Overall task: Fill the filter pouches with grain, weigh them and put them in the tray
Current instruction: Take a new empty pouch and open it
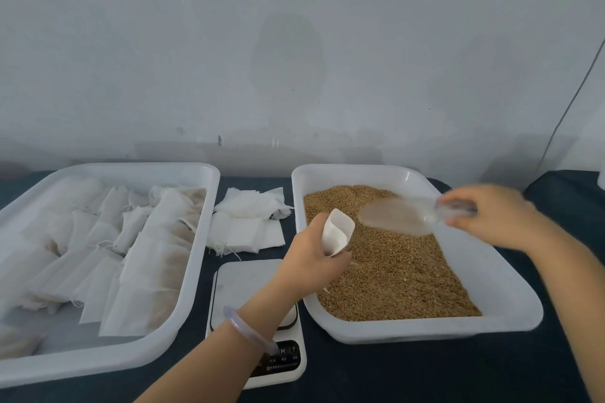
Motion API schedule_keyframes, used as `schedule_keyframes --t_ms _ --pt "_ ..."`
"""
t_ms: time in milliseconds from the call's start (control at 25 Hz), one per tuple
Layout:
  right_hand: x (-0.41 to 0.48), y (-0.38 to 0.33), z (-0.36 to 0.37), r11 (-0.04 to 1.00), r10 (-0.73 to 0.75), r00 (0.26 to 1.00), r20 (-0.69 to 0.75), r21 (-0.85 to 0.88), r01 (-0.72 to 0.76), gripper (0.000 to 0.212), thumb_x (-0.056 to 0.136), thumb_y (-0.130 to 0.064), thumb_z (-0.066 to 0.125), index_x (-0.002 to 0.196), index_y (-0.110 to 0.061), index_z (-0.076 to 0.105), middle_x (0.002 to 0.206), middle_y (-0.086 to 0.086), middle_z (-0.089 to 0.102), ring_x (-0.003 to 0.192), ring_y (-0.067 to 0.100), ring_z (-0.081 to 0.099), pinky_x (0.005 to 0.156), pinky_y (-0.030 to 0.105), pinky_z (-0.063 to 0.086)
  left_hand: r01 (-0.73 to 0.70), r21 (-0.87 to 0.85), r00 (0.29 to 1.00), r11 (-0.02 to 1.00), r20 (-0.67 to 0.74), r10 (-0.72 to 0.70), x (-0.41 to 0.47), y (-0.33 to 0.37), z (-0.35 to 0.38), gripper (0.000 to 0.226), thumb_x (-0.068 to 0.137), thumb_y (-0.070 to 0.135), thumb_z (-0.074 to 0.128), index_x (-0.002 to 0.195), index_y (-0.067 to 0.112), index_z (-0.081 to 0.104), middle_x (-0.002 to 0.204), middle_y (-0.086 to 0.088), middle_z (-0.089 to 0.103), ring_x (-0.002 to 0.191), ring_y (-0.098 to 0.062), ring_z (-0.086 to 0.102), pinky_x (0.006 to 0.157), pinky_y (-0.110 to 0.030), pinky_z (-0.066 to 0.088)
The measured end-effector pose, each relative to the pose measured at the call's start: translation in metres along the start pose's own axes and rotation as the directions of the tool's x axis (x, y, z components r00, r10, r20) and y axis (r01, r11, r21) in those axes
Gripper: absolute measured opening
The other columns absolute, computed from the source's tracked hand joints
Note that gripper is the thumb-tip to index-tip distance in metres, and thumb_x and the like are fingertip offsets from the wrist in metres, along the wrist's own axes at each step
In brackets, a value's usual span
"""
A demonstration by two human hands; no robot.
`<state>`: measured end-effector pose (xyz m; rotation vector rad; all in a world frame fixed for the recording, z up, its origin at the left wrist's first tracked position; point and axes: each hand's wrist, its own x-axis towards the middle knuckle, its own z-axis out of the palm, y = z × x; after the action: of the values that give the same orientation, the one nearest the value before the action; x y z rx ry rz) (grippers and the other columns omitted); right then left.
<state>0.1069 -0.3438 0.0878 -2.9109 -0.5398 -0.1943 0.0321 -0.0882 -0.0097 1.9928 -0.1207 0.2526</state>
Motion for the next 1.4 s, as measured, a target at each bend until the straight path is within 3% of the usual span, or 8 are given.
schedule_keyframes --t_ms 160,360,440,560,720,960,1120,1400 --pt "-0.01 -0.012 0.066 0.994 -0.007 0.935 0.355 0.103 -0.032 0.029 0.082 -0.025 0.069 0.107 -0.036 0.058 0.11 -0.018 0.059 0.106 0.005 0.056 0.095 0.027 0.046 0.054 -0.192 0.994 0.98 0.107 -0.034 0.001 0.004 -0.008 0.036 0.078 0.02 0.073 0.11 0.016 0.057 0.08 0.005 0.058 0.074 -0.005 0.057 0.073 -0.023 0.049" --pt "-0.009 -0.027 0.097 0.998 -0.025 0.921 0.388 0.057 0.003 0.042 0.078 -0.031 0.073 0.117 -0.035 0.056 0.122 -0.016 0.056 0.115 0.008 0.053 0.098 0.029 0.044 0.052 -0.298 0.978 0.953 0.207 0.012 0.0 0.014 -0.013 0.02 0.098 0.03 0.047 0.107 0.018 0.061 0.083 0.005 0.062 0.08 -0.007 0.059 0.068 -0.012 0.048" --pt "-0.009 -0.044 0.09 0.944 -0.099 0.956 0.276 0.329 0.003 0.045 0.077 -0.041 0.071 0.119 -0.042 0.055 0.122 -0.024 0.055 0.111 -0.003 0.053 0.093 0.025 0.047 0.062 -0.314 0.965 0.947 0.261 0.024 0.0 0.015 -0.018 0.032 0.1 0.042 0.034 0.108 0.034 0.064 0.106 0.012 0.064 0.099 -0.001 0.059 0.075 -0.008 0.047" --pt "-0.014 -0.078 0.077 0.559 -0.24 0.959 0.153 0.829 0.008 0.025 0.074 -0.056 0.061 0.098 -0.049 0.066 0.107 -0.022 0.066 0.099 -0.005 0.061 0.087 0.026 0.048 0.1 -0.398 0.912 0.912 0.404 0.076 0.002 0.018 -0.023 0.036 0.096 0.055 0.027 0.118 0.056 0.055 0.146 0.027 0.034 0.134 0.006 0.031 0.11 -0.022 0.031" --pt "-0.014 -0.106 0.083 0.209 -0.264 0.961 0.087 0.977 -0.031 0.031 0.076 -0.036 0.067 0.103 -0.022 0.069 0.102 0.001 0.072 0.097 0.019 0.068 0.079 0.03 0.054 0.081 -0.326 0.887 0.942 0.454 0.081 0.004 0.019 -0.028 0.039 0.091 0.053 0.028 0.125 0.054 0.047 0.154 0.025 0.006 0.144 -0.001 0.007 0.118 -0.035 0.016" --pt "-0.006 -0.137 0.087 0.326 -0.165 0.986 -0.033 0.941 0.086 0.009 0.082 -0.019 0.069 0.079 -0.012 0.066 0.07 -0.001 0.071 0.069 0.015 0.069 0.059 0.021 0.054 0.015 0.007 0.991 1.0 0.129 -0.016 -0.009 0.009 -0.072 0.029 0.077 0.037 0.076 0.101 0.028 0.064 0.093 0.002 0.069 0.085 -0.013 0.065 0.074 -0.028 0.052" --pt "-0.003 -0.165 0.094 0.449 -0.28 0.958 -0.056 0.875 0.182 0.008 0.082 -0.023 0.07 0.082 -0.02 0.063 0.079 -0.003 0.071 0.075 0.012 0.068 0.063 0.022 0.055 0.117 0.229 0.992 0.966 0.021 -0.125 -0.022 -0.004 -0.115 0.013 0.075 0.017 0.078 0.067 0.017 0.068 0.054 0.01 0.063 0.052 -0.002 0.059 0.056 -0.018 0.05" --pt "0.009 -0.202 0.115 0.809 -0.411 0.908 0.083 0.491 0.322 0.035 0.076 -0.029 0.069 0.053 -0.025 0.042 0.051 -0.01 0.046 0.046 0.002 0.04 0.045 0.02 0.026 0.055 0.557 0.985 0.829 0.103 -0.135 -0.031 -0.018 -0.132 0.023 0.079 0.025 0.071 0.059 0.019 0.062 0.054 0.007 0.051 0.05 -0.004 0.041 0.048 -0.013 0.031"
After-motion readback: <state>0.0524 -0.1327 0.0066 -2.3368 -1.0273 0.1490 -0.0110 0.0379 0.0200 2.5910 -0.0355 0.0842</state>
